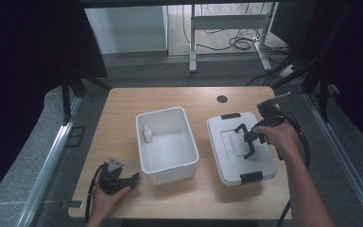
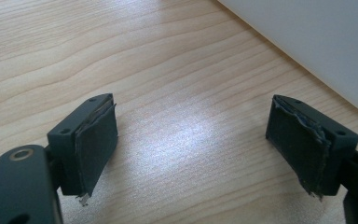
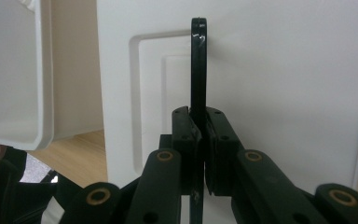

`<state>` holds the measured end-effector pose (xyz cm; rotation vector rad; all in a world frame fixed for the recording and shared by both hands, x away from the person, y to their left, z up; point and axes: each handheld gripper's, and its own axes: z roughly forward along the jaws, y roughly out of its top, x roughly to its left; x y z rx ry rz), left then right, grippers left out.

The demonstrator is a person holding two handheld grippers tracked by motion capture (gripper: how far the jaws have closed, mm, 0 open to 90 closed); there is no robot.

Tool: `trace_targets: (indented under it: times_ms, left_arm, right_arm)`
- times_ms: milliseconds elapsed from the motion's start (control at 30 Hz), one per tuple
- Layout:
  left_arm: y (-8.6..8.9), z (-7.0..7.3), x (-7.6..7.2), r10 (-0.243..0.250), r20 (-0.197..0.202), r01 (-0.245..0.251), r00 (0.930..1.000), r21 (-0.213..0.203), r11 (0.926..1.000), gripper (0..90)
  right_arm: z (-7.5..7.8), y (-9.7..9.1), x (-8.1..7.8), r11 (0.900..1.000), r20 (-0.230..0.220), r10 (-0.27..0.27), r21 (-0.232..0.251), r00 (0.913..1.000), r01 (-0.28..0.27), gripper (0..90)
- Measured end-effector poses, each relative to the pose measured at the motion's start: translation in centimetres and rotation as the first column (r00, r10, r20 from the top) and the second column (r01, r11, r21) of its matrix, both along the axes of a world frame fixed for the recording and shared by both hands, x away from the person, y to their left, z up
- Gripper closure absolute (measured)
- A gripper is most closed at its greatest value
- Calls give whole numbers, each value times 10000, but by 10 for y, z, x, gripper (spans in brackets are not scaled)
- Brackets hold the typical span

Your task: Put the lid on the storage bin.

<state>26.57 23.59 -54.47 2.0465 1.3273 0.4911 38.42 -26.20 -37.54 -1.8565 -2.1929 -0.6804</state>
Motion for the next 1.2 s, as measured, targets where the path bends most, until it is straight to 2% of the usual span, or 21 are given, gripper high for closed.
trace_targets:
  times_ms: [433, 867, 1200]
  left_arm:
    - [0, 0, 0, -13, -19, 13, 10000, 9, 10000, 165]
    - [0, 0, 0, -12, -22, 12, 10000, 5, 10000, 165]
    - [0, 0, 0, -12, -23, 12, 10000, -4, 10000, 165]
  right_arm:
    - [22, 2, -1, 9999, 309, 93, 58, 9995, -95, 839]
    - [44, 13, 2, 9999, 447, 41, 119, 9990, -46, 839]
    - [59, 23, 3, 9993, 629, 90, 347, 9980, -112, 839]
